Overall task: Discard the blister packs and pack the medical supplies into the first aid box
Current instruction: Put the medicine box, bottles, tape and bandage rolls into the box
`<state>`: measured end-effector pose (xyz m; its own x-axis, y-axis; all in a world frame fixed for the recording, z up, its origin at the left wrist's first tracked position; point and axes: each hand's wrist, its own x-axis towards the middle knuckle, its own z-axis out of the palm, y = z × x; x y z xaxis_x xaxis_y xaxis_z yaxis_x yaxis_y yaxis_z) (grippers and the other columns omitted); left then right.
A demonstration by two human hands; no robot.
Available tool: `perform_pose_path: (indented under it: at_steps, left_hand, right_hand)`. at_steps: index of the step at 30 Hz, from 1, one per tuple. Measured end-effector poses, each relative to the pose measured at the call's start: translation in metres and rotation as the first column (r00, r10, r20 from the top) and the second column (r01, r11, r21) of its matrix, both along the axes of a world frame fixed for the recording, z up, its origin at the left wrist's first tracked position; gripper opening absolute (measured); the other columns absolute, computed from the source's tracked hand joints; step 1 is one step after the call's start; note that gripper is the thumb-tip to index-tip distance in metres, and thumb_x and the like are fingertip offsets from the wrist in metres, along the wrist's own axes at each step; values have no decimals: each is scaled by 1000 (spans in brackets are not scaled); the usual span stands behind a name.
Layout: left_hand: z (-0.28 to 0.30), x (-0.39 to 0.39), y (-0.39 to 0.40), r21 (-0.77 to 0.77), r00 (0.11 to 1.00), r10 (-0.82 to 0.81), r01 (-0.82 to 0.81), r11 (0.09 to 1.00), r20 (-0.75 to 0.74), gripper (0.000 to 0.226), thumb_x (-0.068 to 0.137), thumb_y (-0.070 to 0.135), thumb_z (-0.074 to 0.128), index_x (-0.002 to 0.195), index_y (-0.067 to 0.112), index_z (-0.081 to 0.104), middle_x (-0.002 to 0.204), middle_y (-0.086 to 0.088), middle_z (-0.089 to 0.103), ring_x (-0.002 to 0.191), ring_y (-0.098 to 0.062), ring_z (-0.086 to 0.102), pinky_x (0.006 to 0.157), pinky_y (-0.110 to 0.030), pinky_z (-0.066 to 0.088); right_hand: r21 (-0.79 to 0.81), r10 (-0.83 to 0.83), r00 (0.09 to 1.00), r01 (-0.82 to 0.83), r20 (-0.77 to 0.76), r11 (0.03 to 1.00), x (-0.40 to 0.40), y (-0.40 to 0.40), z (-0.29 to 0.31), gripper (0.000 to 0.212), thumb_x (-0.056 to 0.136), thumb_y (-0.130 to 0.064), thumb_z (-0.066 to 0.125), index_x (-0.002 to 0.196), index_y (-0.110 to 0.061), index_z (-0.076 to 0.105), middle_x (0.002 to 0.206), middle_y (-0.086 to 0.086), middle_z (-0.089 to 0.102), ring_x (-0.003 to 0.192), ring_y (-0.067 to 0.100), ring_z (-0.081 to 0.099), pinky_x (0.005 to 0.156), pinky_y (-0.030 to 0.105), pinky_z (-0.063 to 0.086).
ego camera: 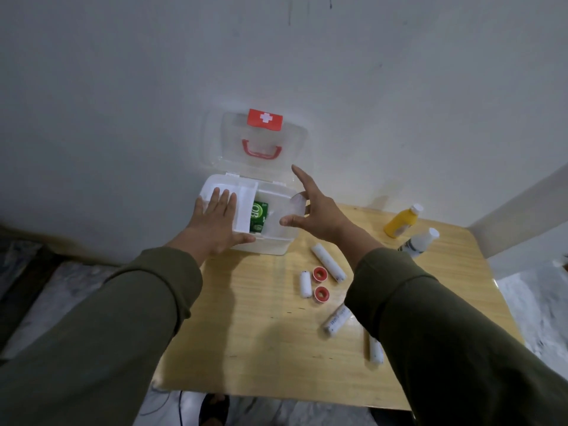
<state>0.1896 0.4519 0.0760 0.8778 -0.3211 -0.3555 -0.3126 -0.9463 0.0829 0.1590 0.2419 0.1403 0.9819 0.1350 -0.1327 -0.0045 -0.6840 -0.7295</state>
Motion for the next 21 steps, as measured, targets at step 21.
perform_pose_path:
  at_steps: [21]
  left_hand:
    - [-3,2,7,-15,1000,2,-2,1000,19,104,84,73,29,148,6,-18,158,-12,-20,145,-27,-21,117,-53,-11]
  right_hand:
    - [62,57,984,-47,-167,997,32,31,-34,88,81,-20,72,145,-40,16,154,2,25,129,28,39,105,51,42]
